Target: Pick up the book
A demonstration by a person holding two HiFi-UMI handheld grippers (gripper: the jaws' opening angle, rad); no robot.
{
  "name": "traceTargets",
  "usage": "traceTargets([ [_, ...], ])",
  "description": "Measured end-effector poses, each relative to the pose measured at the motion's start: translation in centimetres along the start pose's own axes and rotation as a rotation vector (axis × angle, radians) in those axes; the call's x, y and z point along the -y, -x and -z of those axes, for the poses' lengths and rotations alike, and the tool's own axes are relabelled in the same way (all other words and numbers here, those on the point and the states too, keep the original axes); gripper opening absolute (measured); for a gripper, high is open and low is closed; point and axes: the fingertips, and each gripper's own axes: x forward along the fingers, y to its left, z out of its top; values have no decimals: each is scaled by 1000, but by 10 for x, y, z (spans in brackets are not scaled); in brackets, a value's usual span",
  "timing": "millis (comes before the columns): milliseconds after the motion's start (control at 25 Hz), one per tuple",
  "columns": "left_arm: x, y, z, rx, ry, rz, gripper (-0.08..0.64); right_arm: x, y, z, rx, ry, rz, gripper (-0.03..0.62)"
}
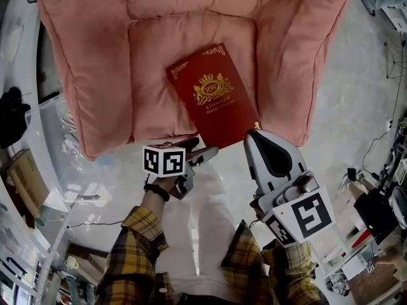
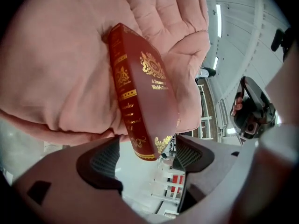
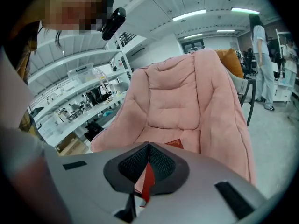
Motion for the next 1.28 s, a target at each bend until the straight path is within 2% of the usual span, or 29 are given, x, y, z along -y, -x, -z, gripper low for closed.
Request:
traceTargets([
  [200,2,-17,-1,-32,18,68,374,3,2,10,-21,-4,-4,17],
  [360,2,-30,-2,-61,23,91,374,6,5,20,-44,-9,-6,17],
  [520,9,-36,-14,-31,84,151,374,8,4,24,-50,-18,-8,16],
  [680,18,-31,-18,-29,46,164,374,6,3,23,-48,-16,-13,17],
  [880,28,-19,-35,28,31,185,373,6,1,22,-35,-24,-11,17],
  [1080,40,-11,-82,133,13,203,373,3,0,20,-32,-29,-12,17],
  [1280,42,-9,-111,152,-35,170,364,3,-1,20,-37,-29,-11,17],
])
